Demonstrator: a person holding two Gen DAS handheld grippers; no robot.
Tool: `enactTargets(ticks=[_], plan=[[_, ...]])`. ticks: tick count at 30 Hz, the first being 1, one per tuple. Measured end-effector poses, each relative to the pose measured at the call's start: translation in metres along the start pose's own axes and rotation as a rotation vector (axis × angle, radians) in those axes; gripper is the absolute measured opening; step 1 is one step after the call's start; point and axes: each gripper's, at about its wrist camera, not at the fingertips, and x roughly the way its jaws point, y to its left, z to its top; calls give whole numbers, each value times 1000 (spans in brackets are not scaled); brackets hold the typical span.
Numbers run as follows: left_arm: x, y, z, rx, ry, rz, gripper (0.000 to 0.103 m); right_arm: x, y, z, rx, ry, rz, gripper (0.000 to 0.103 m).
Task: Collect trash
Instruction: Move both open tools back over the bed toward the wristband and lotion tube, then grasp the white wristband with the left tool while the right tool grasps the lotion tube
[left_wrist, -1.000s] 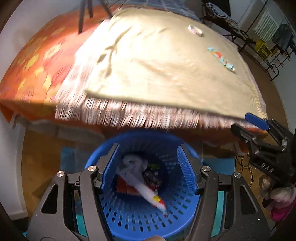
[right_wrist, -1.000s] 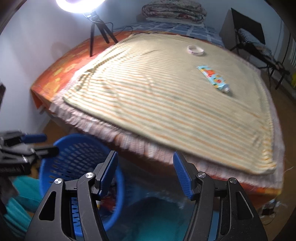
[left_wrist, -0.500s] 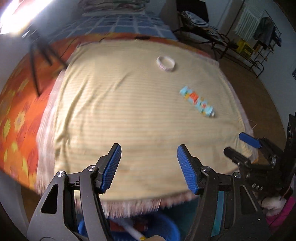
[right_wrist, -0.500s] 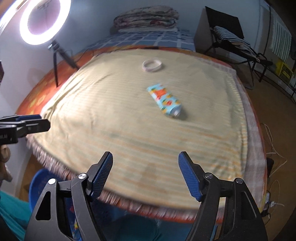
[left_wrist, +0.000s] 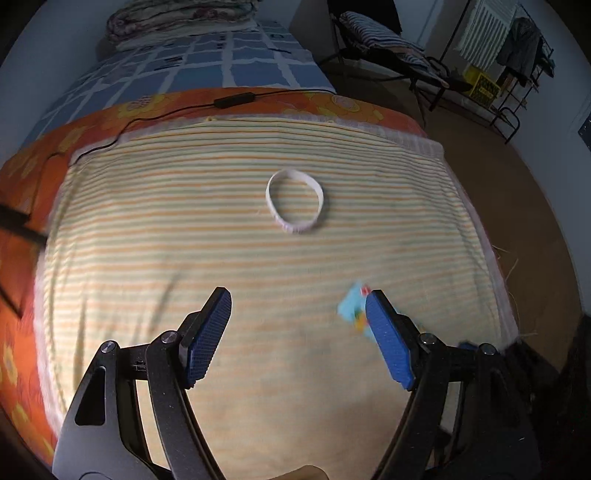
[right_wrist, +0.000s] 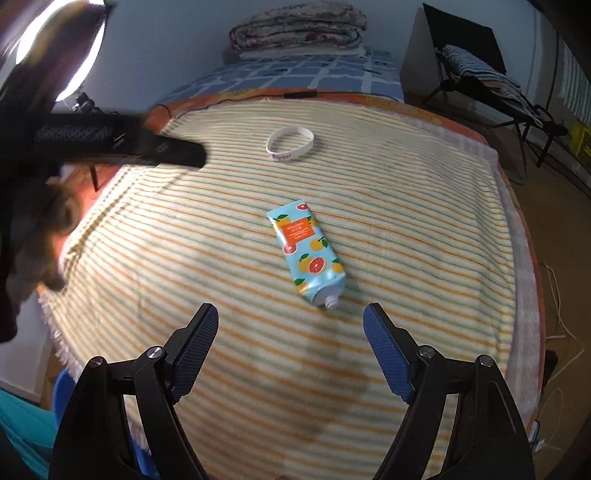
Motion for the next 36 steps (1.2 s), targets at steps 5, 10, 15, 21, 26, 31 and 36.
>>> enactTargets(ticks=[5,10,15,21,26,31,36], plan=[[34,3,25,-6,29,4,78,14,-6,12,-10,11,10,81],[63,5,43,-27,71,-14,78,25,-10,19,-12,26,20,81],[79,1,49,-13,83,10,78,34,-6,22,-49,41,8,81],[92,4,54,-26,63,51,65,39,-4,28,-68,40,10,81],[93,-1,57,22,50,66,34,42,1,30,-74,47,34,80],[92,-5,55,57,43,50,12,50,-2,29,-63,82,42,52],[84,1,53,29,32,38,6,47,-11,28,-19,78,62,12]])
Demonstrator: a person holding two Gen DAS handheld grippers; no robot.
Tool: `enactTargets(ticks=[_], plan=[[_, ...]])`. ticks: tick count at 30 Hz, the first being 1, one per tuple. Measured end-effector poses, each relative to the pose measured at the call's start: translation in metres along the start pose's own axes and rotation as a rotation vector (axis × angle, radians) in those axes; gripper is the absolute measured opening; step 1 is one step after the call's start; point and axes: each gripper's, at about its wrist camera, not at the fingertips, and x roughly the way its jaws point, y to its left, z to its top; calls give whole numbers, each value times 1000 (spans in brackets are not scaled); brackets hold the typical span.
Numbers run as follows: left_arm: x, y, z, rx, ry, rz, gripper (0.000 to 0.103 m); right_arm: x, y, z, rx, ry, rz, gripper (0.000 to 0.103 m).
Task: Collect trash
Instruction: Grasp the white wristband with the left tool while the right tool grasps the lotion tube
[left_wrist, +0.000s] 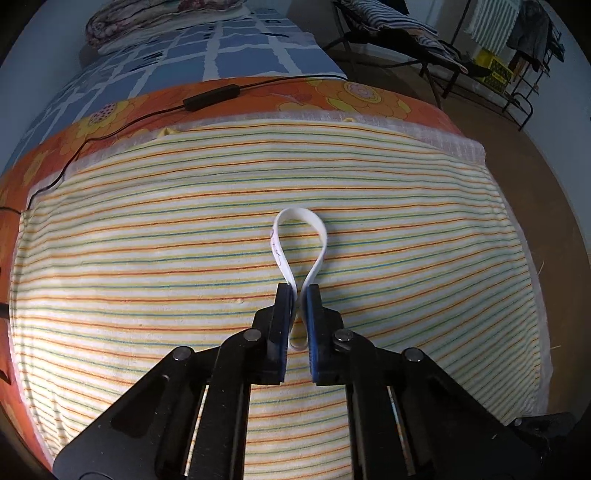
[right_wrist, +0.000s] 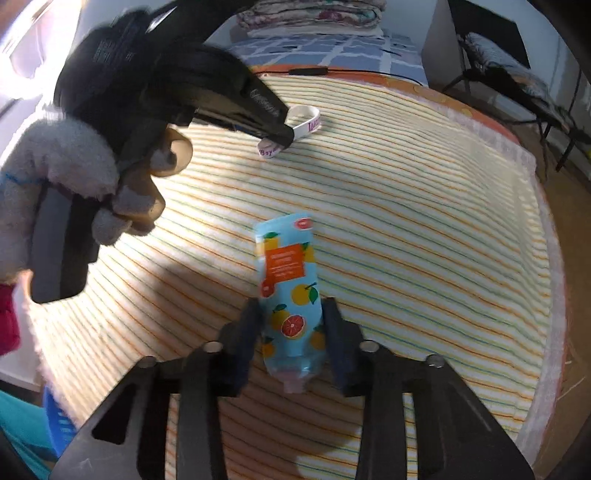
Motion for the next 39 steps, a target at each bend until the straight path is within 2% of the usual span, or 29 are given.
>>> enactTargets(ticks=[1,3,17,21,27,30,35,37,38,39], plan=[[-2,2,-1,-7,-1,-3,6,-1,-4,1,18,0,22,7],[-7,7,-3,-21,-8,-7,6,-2,-7,1,41,0,46,7],[-62,30,-41,-35,-50,0,5,-24,-1,3,65,-64,67,5],[-75,34,-53,-31,-58,19,5,-19,9,3,21,-14,45,5],[-102,40,-76,-36,-73,15,3,1,7,2,30,40,35,5],[-117,42,-89,-28,-86,13,3,-7,5,0,67,9,47,5],[-128,48,-101,-15,-107,42,4,-28,14,-7,44,-27,35,5],[-117,55,-97,-52,-45,4,36,-38,18,-10,39,-45,41,5],[-108,57,-93,-71,-4,-23,74,-41,19,-11,35,-53,40,5],[-103,57,-91,-73,4,-32,86,-44,19,-11,31,-59,40,5]])
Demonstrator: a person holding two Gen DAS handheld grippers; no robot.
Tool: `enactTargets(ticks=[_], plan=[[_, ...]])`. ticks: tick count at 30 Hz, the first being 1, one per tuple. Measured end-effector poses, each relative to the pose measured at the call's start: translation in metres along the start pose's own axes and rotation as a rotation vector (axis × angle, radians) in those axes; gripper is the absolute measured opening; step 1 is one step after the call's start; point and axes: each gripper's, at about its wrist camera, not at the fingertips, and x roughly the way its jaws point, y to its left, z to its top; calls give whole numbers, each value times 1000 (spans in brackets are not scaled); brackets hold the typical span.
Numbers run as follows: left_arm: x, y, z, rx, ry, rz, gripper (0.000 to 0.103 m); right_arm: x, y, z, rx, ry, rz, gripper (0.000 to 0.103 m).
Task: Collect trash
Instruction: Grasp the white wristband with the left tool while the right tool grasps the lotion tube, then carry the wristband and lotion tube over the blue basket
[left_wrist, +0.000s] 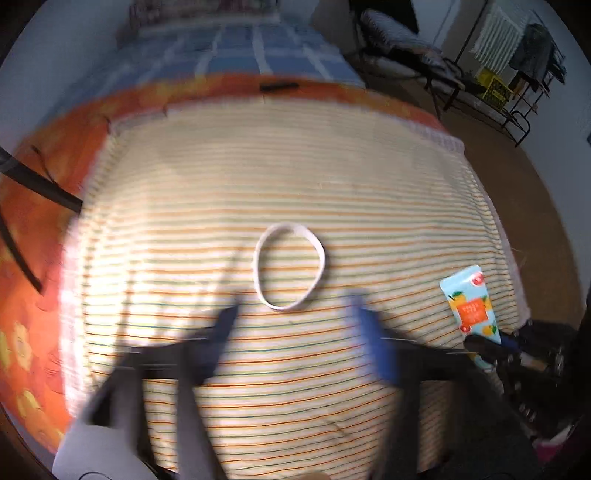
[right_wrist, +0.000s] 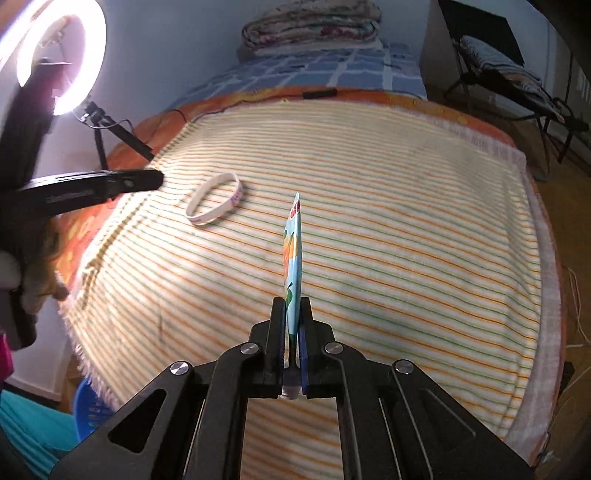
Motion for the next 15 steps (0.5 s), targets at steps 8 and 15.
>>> enactTargets(ticks=[8,15], plan=[[59,-17,23,83,40,177,85,-10,-3,-6,24,-14,19,5],[62,1,20,13,5,142,3,-12,-12,-7,38,-22,10,5]])
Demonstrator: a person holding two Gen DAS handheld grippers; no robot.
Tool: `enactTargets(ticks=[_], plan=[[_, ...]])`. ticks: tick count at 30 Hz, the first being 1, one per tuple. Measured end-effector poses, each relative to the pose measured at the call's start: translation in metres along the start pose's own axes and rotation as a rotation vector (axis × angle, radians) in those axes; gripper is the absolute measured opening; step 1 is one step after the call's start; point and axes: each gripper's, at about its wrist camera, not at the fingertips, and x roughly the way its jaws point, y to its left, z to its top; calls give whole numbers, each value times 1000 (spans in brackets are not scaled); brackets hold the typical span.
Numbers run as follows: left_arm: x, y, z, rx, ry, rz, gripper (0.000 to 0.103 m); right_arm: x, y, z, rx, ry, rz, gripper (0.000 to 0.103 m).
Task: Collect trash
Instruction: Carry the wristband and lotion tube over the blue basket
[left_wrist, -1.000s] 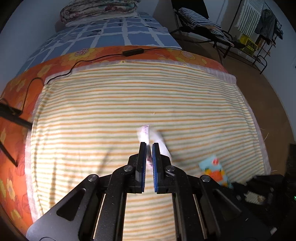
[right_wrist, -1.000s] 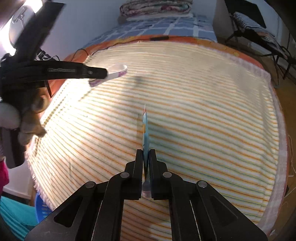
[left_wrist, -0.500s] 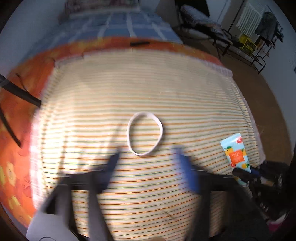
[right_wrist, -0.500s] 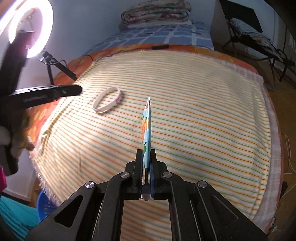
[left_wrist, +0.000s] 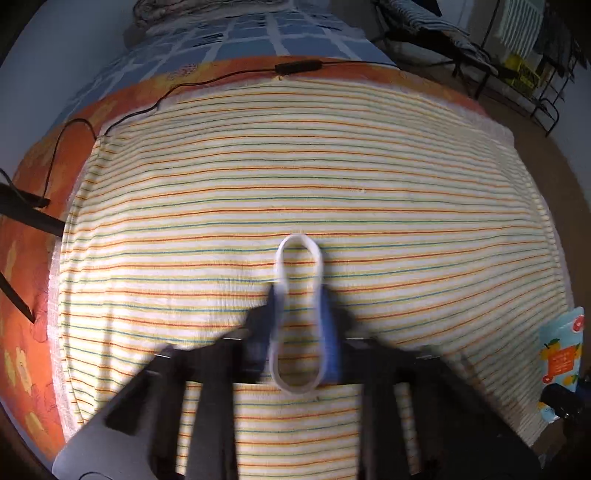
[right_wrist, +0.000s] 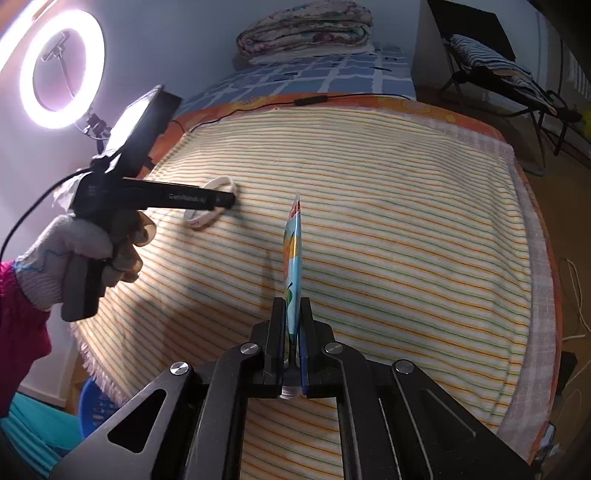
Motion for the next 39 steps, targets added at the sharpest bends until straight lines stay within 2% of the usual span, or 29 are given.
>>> enactTargets(ticks=[6,11,18,25,32,39], plan=[[-29,12,-19,-31,-32,-32,2,-4,9,0,-3,-13,11,5],[-75,18,-47,-37,-83,-53,2,-19,32,-1,-45,-37,21,5],[-144,31,-104,-66,-149,-72,2,-46,74,-11,-97,-71,62,5],[-192,39,-169,-91,-167,-75,2,-66,120,-38,-164,-67,100,5],[-215,43,-230,-116,-155,-65,2,-79,154,-73,-214,-46,115,5],[-213,46,-292,-172,-110,-66,2,-78,174,-111,-235,1,125,5]])
